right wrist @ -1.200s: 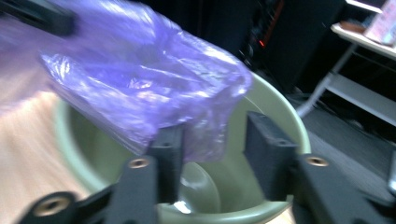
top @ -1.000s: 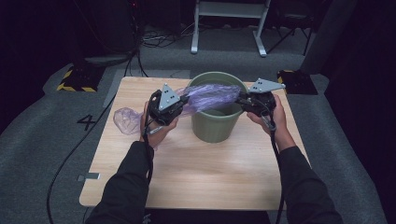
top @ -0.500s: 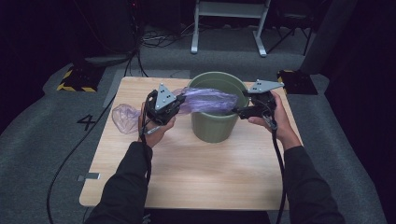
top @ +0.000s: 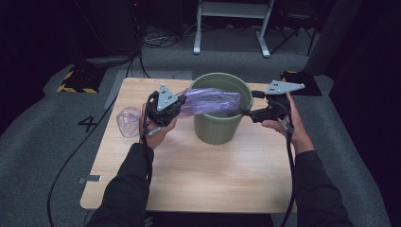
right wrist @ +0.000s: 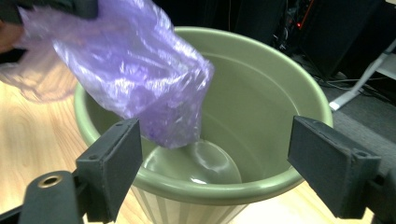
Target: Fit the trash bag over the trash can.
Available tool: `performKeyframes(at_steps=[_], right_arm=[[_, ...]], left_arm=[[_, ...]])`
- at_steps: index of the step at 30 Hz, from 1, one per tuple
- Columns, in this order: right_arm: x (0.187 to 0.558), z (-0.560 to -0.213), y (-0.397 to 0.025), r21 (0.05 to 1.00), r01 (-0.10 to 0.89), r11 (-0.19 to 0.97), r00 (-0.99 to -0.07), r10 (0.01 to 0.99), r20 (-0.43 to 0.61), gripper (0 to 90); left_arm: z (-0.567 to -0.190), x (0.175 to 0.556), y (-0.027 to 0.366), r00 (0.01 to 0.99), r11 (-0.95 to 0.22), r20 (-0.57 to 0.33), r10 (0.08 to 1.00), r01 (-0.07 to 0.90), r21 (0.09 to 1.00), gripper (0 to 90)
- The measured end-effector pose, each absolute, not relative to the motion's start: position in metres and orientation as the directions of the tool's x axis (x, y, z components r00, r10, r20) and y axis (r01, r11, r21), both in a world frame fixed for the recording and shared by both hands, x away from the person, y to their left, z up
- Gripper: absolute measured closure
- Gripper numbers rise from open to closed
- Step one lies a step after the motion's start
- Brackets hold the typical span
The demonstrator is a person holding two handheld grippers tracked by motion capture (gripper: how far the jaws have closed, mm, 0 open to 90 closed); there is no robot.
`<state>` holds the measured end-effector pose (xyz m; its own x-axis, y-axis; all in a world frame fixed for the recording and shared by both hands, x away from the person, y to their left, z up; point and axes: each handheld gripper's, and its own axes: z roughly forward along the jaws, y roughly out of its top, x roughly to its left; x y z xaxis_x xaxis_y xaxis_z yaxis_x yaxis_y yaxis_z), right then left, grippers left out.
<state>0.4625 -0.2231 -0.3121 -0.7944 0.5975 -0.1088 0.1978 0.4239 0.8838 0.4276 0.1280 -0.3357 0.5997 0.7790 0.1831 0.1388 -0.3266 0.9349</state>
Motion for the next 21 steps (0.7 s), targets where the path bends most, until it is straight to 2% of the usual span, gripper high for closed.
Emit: performKeyframes(at_steps=[4,7,14,21], right_arm=[[0.46,-0.302,-0.227,0.922,0.195,0.335,-0.783,0.619,-0.06,20.7],[0.456,-0.292,-0.221,0.936,0.151,0.317,-0.778,0.622,-0.085,24.7],[0.457,-0.286,-0.195,0.918,0.119,0.379,-0.794,0.592,-0.141,31.3],[0.464,-0.294,-0.167,0.87,0.119,0.479,-0.81,0.553,-0.194,47.4]], left_arm=[[-0.336,0.428,0.126,0.586,-0.338,0.197,0.786,0.14,0.931,89.5],[-0.336,0.428,0.125,0.59,-0.335,0.194,0.784,0.138,0.932,89.5],[-0.335,0.427,0.119,0.611,-0.336,0.193,0.768,0.128,0.933,89.5],[-0.333,0.425,0.109,0.644,-0.339,0.192,0.741,0.111,0.934,89.5]])
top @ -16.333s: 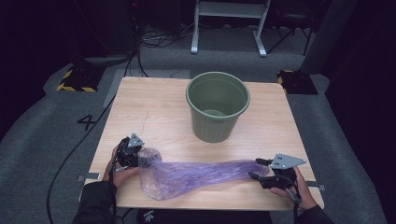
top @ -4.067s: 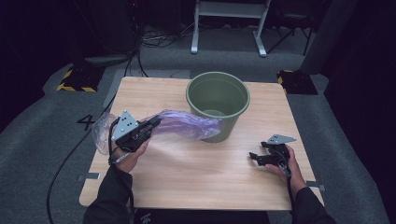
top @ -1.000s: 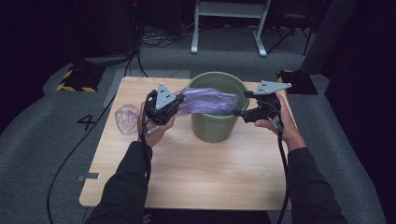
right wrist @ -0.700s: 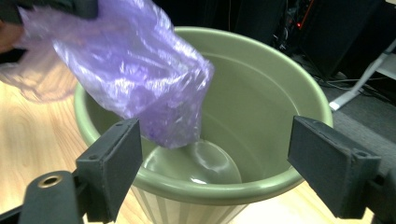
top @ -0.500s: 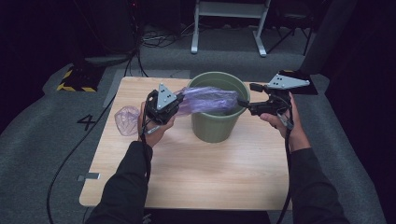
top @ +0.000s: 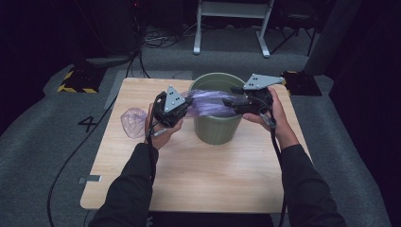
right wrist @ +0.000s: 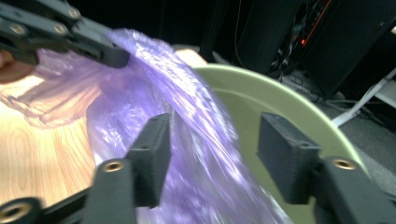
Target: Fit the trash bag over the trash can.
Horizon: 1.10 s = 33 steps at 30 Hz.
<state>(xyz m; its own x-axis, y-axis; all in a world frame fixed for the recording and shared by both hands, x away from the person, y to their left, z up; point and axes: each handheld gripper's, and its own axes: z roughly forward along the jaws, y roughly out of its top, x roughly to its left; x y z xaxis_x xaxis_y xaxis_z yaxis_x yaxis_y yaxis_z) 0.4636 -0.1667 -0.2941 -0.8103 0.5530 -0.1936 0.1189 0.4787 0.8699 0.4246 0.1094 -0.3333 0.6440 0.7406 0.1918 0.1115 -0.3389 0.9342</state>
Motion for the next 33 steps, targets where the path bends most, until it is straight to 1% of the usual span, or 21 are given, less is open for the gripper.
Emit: performKeyframes(at_steps=[2,4,7,8,9,10,11,13,16,19,20,22,24,26,28,31,33], right_arm=[[0.466,-0.297,-0.161,0.85,0.127,0.511,-0.81,0.548,-0.209,56.1],[0.469,-0.302,-0.156,0.83,0.147,0.538,-0.803,0.555,-0.217,67.3],[0.475,-0.308,-0.153,0.809,0.19,0.556,-0.804,0.561,-0.197,77.1],[0.477,-0.31,-0.153,0.805,0.196,0.56,-0.803,0.562,-0.196,82.0],[0.477,-0.31,-0.153,0.805,0.196,0.56,-0.803,0.562,-0.196,82.0],[0.477,-0.311,-0.153,0.804,0.197,0.561,-0.804,0.561,-0.195,84.4],[0.478,-0.314,-0.152,0.798,0.202,0.568,-0.802,0.563,-0.198,87.9],[0.479,-0.315,-0.152,0.793,0.207,0.572,-0.8,0.565,-0.199,88.5],[0.481,-0.317,-0.155,0.79,0.228,0.568,-0.783,0.589,-0.197,88.9],[0.483,-0.317,-0.16,0.794,0.236,0.56,-0.773,0.603,-0.197,88.8],[0.484,-0.318,-0.162,0.797,0.239,0.556,-0.769,0.609,-0.195,88.8],[0.485,-0.318,-0.165,0.797,0.245,0.552,-0.765,0.615,-0.191,88.9],[0.487,-0.318,-0.167,0.8,0.252,0.544,-0.761,0.622,-0.184,88.8],[0.487,-0.318,-0.169,0.802,0.254,0.54,-0.759,0.626,-0.181,88.8],[0.488,-0.319,-0.171,0.803,0.257,0.538,-0.757,0.628,-0.179,88.8],[0.49,-0.32,-0.174,0.805,0.261,0.533,-0.757,0.63,-0.172,88.7],[0.491,-0.32,-0.176,0.807,0.261,0.53,-0.758,0.63,-0.169,88.7]], left_arm=[[-0.333,0.424,0.107,0.649,-0.344,0.2,0.734,0.102,0.934,89.5],[-0.332,0.423,0.104,0.65,-0.337,0.198,0.734,0.096,0.936,89.5],[-0.333,0.423,0.103,0.659,-0.328,0.187,0.729,0.096,0.94,89.5],[-0.334,0.423,0.103,0.663,-0.328,0.184,0.726,0.098,0.94,89.5],[-0.334,0.423,0.103,0.663,-0.328,0.184,0.726,0.098,0.94,89.4],[-0.335,0.423,0.103,0.671,-0.326,0.176,0.72,0.104,0.94,89.4],[-0.336,0.422,0.104,0.676,-0.325,0.172,0.717,0.106,0.94,87.3],[-0.336,0.42,0.106,0.675,-0.317,0.165,0.719,0.108,0.942,80.9],[-0.336,0.415,0.11,0.681,-0.316,0.145,0.717,0.133,0.94,64.8],[-0.338,0.407,0.121,0.685,-0.305,0.11,0.72,0.169,0.937,51.3],[-0.339,0.406,0.123,0.68,-0.303,0.106,0.725,0.177,0.936,44.5],[-0.343,0.403,0.129,0.687,-0.303,0.081,0.722,0.209,0.93,40.6],[-0.348,0.401,0.134,0.692,-0.311,0.065,0.719,0.237,0.92,32.6],[-0.354,0.399,0.136,0.701,-0.327,0.051,0.711,0.265,0.907,29.4],[-0.36,0.397,0.139,0.699,-0.349,0.063,0.712,0.274,0.896,26.1],[-0.368,0.397,0.143,0.694,-0.364,0.064,0.717,0.294,0.884,24.9],[-0.373,0.399,0.147,0.684,-0.373,0.065,0.726,0.312,0.874,26.4]])
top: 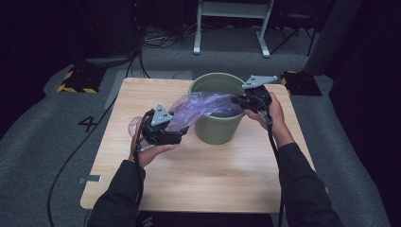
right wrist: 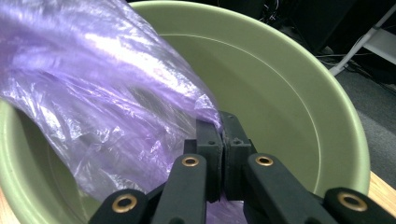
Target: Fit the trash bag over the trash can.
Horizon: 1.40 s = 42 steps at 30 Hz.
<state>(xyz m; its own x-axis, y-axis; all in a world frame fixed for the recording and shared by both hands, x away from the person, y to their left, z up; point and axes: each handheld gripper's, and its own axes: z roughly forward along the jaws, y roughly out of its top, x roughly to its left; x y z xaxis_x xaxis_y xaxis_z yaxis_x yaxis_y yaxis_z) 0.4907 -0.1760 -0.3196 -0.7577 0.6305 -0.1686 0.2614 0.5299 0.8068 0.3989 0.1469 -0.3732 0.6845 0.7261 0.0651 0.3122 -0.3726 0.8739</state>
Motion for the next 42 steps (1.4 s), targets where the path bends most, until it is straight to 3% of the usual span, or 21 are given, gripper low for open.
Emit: performKeyframes(at_steps=[3,7,11,14,16,20,26,29,35,37,40,42], right_arm=[[0.492,-0.32,-0.18,0.809,0.264,0.524,-0.758,0.632,-0.162,88.7],[0.493,-0.322,-0.184,0.812,0.27,0.517,-0.756,0.637,-0.154,88.3],[0.493,-0.324,-0.185,0.812,0.266,0.52,-0.758,0.633,-0.157,85.1],[0.492,-0.323,-0.185,0.817,0.252,0.519,-0.755,0.633,-0.17,81.4],[0.49,-0.323,-0.186,0.816,0.246,0.523,-0.769,0.617,-0.164,65.3],[0.485,-0.321,-0.184,0.817,0.227,0.53,-0.77,0.611,-0.183,43.7],[0.471,-0.309,-0.178,0.848,0.137,0.512,-0.77,0.594,-0.233,30.0],[0.464,-0.303,-0.17,0.859,0.098,0.502,-0.781,0.574,-0.246,32.9],[0.468,-0.307,-0.157,0.832,0.099,0.546,-0.767,0.575,-0.286,76.1],[0.473,-0.31,-0.156,0.831,0.118,0.544,-0.77,0.578,-0.27,83.4],[0.48,-0.315,-0.156,0.824,0.167,0.542,-0.767,0.596,-0.236,87.3],[0.483,-0.318,-0.157,0.813,0.201,0.546,-0.765,0.606,-0.218,82.4]], left_arm=[[-0.379,0.403,0.153,0.668,-0.37,0.061,0.742,0.331,0.868,39.1],[-0.381,0.403,0.154,0.675,-0.389,0.099,0.731,0.294,0.873,69.9],[-0.38,0.405,0.154,0.679,-0.39,0.126,0.723,0.252,0.885,87.0],[-0.377,0.406,0.153,0.678,-0.361,0.113,0.726,0.236,0.902,88.6],[-0.376,0.406,0.153,0.678,-0.356,0.115,0.726,0.227,0.907,88.8],[-0.367,0.406,0.147,0.685,-0.349,0.127,0.717,0.195,0.917,88.9],[-0.357,0.405,0.136,0.699,-0.36,0.148,0.7,0.166,0.918,89.0],[-0.352,0.404,0.131,0.705,-0.36,0.153,0.693,0.153,0.92,89.1],[-0.34,0.398,0.124,0.722,-0.356,0.171,0.671,0.111,0.928,89.0],[-0.337,0.398,0.123,0.724,-0.357,0.175,0.667,0.104,0.928,89.0],[-0.334,0.399,0.121,0.728,-0.357,0.179,0.662,0.097,0.929,88.9],[-0.333,0.399,0.118,0.732,-0.355,0.178,0.658,0.093,0.93,88.9]])
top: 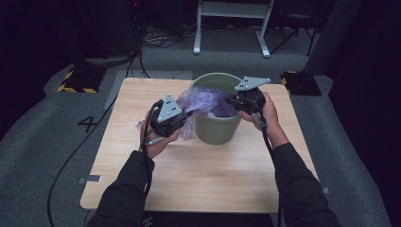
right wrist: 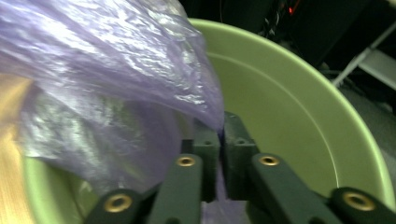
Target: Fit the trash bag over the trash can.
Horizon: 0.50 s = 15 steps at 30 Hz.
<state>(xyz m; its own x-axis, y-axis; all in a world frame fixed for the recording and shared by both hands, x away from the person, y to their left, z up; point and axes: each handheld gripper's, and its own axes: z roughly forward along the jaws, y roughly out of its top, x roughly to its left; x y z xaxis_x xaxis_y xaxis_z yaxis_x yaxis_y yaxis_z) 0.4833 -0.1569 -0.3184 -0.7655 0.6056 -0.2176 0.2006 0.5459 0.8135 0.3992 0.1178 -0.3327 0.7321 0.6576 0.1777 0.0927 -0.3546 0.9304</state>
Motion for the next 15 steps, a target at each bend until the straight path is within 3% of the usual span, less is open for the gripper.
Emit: performKeyframes(at_steps=[3,7,11,15], right_arm=[[0.483,-0.32,-0.159,0.817,0.218,0.534,-0.76,0.618,-0.201,61.6],[0.473,-0.315,-0.16,0.837,0.135,0.53,-0.788,0.569,-0.233,43.9],[0.461,-0.305,-0.159,0.881,0.059,0.47,-0.821,0.524,-0.224,31.1],[0.454,-0.301,-0.147,0.873,0.014,0.487,-0.84,0.479,-0.254,28.8]], left_arm=[[-0.331,0.4,0.113,0.734,-0.359,0.181,0.655,0.091,0.929,88.9],[-0.33,0.401,0.108,0.737,-0.362,0.183,0.651,0.089,0.928,88.9],[-0.33,0.401,0.104,0.745,-0.363,0.18,0.642,0.089,0.927,89.0],[-0.33,0.401,0.098,0.756,-0.372,0.183,0.629,0.086,0.924,89.0]])
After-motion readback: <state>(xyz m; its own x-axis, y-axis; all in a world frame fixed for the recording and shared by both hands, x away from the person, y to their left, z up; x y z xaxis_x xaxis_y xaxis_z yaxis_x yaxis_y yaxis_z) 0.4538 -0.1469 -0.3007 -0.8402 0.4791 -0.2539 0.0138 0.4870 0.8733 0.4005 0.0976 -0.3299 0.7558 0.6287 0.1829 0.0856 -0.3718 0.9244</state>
